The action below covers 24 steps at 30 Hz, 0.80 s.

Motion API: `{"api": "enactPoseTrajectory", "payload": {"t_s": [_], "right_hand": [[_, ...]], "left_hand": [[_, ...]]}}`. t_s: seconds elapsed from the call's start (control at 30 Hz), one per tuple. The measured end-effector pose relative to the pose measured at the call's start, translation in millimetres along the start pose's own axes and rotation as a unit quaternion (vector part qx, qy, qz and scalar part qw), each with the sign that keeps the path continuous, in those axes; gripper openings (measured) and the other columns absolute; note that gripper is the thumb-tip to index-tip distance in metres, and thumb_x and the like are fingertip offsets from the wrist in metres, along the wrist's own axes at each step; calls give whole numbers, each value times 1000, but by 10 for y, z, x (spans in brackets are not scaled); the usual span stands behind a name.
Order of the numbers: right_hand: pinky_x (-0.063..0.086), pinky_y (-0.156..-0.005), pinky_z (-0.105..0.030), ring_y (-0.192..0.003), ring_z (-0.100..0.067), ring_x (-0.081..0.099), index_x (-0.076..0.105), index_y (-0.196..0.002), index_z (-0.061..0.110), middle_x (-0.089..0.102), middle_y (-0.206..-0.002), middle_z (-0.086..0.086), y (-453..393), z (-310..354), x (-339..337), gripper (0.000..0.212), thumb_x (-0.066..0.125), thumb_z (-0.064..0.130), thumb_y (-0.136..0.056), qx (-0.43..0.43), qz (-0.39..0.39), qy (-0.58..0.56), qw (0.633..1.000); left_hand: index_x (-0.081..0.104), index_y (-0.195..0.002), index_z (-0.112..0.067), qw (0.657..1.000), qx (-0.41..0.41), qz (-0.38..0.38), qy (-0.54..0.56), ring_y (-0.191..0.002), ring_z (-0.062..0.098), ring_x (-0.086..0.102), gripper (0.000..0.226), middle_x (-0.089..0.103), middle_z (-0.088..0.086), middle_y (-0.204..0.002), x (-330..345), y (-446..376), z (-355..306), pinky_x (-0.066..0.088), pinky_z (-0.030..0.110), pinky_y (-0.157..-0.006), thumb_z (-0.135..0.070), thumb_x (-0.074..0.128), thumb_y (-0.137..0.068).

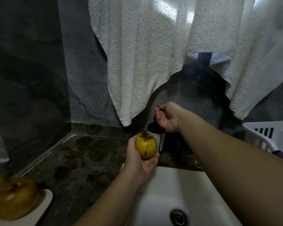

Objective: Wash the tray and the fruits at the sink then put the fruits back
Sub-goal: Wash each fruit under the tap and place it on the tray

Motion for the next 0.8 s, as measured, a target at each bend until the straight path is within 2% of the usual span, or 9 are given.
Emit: {"api": "enactPoseTrajectory", "payload": {"t_s": [0.17,0.27,0.37,0.47,0.53,0.6,0.67,0.73,0.8], "right_hand": [[42,-34,-16,-48,-3,48,59,-75,8,56,-48,0,-3,21,11,39,40,20,-107,9,-11,21,1000],[42,-34,-16,-51,-2,47,58,-75,8,55,-48,1,-7,35,-1,39,40,19,-108,11,-2,12,1000],[43,-35,-16,-43,-2,49,58,-77,9,55,-46,2,-9,10,-7,37,40,19,-108,9,0,4,1000],[45,-36,-17,-37,-6,54,60,-81,7,57,-48,-1,44,-21,-8,39,44,29,-108,-2,7,0,1000],[50,-39,-20,-43,-14,61,63,-86,3,62,-56,-6,118,-106,-42,48,44,42,-107,2,24,-38,999],[57,-47,-25,-60,-21,68,65,-91,0,69,-65,-11,212,-259,-97,50,43,42,-107,-5,42,-79,996],[61,-55,-29,-76,-24,72,66,-97,1,74,-79,-13,289,-461,-130,41,42,33,-109,-51,55,-74,994],[59,-65,-27,-81,-20,75,68,-100,6,77,-89,-10,347,-683,-119,34,41,26,-109,-149,58,3,987],[55,-79,-22,-88,-9,75,71,-101,14,79,-92,-2,416,-852,-81,31,42,22,-109,-264,64,161,949]], "left_hand": [[64,-126,-7,1000,11,-5,13,-79,32,69,68,68,21,-107,9,10,2,57,28,-49,-63,67,-87],[65,-121,-9,1000,12,4,24,-79,32,69,61,67,20,-107,40,34,-1,60,30,-52,-60,67,-88],[65,-116,-10,999,12,2,37,-81,34,69,56,67,20,-107,67,50,-8,62,32,-54,-58,69,-88],[65,-117,-8,1000,10,4,29,-84,39,71,55,68,22,-109,62,42,-15,64,35,-58,-55,69,-89],[65,-121,-9,1000,-5,9,25,-86,43,72,56,69,24,-110,64,56,-8,65,39,-62,-54,69,-89],[64,-127,-9,999,-24,4,39,-85,45,72,63,67,27,-120,53,70,5,62,37,-50,-60,68,-89],[63,-131,-9,999,-33,-6,41,-71,41,74,71,66,28,-125,36,65,22,56,30,-42,-67,64,-90],[65,-127,-9,1000,-21,-19,13,-56,35,73,69,71,26,-115,16,53,67,53,26,-39,-68,58,-93],[68,-123,-12,1000,-10,9,-13,-63,30,77,58,78,19,-98,55,132,135,58,29,-46,-63,53,-98]]}}
Point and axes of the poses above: each hand's wrist, its own y-axis away from the middle knuckle, its own x-axis out of the palm, z = x × y, the point moved 2 cm from there along -y, towards the middle knuckle
